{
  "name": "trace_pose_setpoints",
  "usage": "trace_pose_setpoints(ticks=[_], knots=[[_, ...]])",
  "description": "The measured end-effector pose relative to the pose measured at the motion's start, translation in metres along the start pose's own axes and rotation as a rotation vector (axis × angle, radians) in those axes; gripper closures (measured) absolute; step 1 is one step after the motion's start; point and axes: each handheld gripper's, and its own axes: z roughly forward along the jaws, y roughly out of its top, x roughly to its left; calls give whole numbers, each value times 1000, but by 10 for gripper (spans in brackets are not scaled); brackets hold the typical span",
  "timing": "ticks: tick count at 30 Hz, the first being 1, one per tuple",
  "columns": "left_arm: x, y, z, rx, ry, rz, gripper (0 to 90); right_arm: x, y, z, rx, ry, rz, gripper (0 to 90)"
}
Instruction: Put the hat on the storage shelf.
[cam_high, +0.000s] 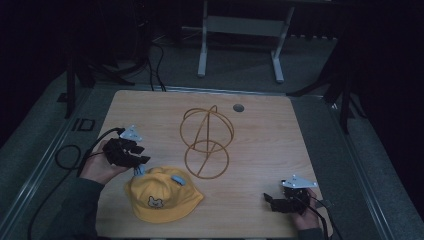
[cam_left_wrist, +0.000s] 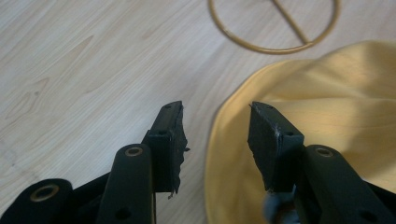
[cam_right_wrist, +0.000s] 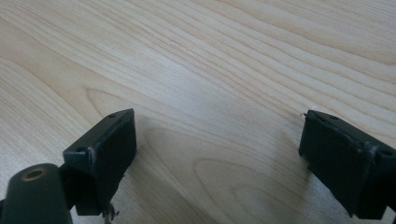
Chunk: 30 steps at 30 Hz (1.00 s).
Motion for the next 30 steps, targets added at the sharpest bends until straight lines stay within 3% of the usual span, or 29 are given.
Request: trace_pose_setpoints(ticks=[7,12,19,20,30], knots=[[-13,11,-13,2,-38,53,558,0,0,0,0,0,0,110],[-15,14,-18,-5,-55,39,567,0,0,0,0,0,-1,110],[-16,15,-23,-29,-140,37,573,0,0,0,0,0,-1,110],[-18,16,-24,-33,-162,44,574,0,0,0,-1,0,-1,110],[-25,19,-24,-2,-196,93,573,0,0,0,0,0,0,110]])
